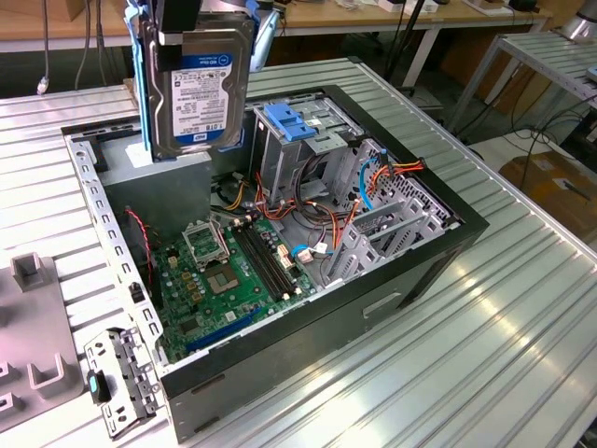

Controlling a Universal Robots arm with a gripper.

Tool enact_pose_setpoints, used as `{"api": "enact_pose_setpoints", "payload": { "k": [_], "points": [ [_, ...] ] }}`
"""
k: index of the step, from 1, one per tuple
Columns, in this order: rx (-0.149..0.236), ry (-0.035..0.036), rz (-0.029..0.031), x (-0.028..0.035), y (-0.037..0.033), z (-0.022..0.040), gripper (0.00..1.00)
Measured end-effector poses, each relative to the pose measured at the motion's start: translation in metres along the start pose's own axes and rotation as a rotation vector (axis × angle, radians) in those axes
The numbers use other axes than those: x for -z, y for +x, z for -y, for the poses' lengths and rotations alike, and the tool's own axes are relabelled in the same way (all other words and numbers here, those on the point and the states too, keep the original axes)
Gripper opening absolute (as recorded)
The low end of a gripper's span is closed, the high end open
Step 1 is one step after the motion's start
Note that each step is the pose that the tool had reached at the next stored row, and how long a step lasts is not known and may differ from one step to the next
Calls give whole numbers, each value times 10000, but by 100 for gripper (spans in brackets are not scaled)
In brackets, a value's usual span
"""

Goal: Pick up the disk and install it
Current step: 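Insert the disk into the insertion slot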

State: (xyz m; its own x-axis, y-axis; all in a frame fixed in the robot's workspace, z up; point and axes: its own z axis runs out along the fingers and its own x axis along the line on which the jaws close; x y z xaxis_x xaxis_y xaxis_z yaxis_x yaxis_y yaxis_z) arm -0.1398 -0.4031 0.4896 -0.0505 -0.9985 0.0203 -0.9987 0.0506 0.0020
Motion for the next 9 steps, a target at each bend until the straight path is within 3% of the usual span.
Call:
{"api": "enact_pose_setpoints", "payload": {
  "k": [9],
  "points": [
    [-1, 1, 2, -3, 114, 5, 37]
  ]
}}
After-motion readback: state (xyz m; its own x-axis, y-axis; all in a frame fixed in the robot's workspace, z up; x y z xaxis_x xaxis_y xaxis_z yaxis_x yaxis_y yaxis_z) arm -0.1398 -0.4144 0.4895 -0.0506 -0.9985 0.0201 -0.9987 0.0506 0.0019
